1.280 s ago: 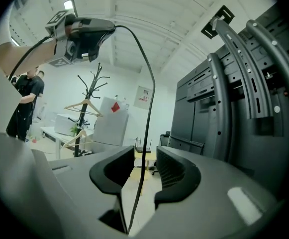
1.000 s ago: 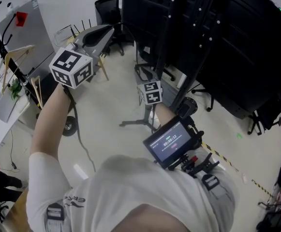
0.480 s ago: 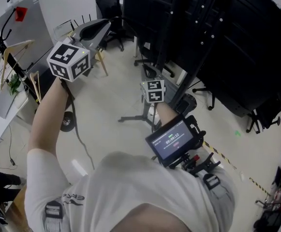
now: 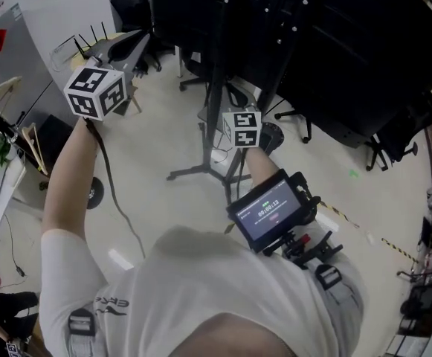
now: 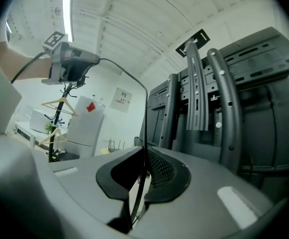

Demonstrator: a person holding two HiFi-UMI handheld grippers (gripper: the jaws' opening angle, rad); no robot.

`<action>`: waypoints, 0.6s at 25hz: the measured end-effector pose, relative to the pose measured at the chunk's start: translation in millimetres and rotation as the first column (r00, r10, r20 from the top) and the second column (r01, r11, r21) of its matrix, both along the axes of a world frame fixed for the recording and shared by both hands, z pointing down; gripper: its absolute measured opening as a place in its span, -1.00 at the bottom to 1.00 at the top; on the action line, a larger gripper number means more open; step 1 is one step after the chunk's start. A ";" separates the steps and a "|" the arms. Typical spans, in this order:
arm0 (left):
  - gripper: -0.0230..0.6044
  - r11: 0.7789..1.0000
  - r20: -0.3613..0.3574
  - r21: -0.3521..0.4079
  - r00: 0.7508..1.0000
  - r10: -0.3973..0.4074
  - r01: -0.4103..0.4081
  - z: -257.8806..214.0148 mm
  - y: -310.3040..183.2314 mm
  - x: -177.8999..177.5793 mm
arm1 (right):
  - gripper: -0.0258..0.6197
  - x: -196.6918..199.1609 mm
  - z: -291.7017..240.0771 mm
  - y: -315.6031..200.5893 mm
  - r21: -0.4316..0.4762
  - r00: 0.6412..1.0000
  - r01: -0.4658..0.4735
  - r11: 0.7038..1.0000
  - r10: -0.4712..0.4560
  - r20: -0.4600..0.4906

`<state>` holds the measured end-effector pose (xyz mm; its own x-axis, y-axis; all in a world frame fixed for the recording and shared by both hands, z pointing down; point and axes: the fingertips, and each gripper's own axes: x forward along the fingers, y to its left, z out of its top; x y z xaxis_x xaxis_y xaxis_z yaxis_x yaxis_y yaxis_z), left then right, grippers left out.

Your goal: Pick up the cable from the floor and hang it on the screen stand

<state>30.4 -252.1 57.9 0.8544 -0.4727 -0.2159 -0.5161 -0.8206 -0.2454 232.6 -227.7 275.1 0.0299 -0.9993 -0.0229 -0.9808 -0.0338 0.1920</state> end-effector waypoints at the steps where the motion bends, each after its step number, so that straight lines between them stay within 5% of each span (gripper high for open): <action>1: -0.85 1.000 0.001 -0.008 1.000 0.010 -0.010 4.0 -2.7 5.5 | -0.80 6.2 -2.7 3.9 0.005 1.000 -0.015 1.000 0.015 -0.001; 8: -0.85 0.994 -0.006 -0.071 0.997 0.081 -0.081 36.0 -30.4 44.8 | -0.80 54.8 -20.6 31.5 0.048 0.990 -0.138 0.989 0.139 -0.013; 15: -0.85 0.985 -0.004 -0.084 0.988 0.152 -0.152 30.2 -6.4 98.0 | -0.80 117.5 -72.1 106.8 0.124 0.965 -0.253 0.959 0.260 -0.044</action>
<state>128.4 -258.5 88.1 0.9181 -0.3537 -0.1788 -0.3832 -0.9072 -0.1735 350.1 -120.9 203.0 0.2803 -0.9485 -0.1479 -0.9232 -0.3086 0.2293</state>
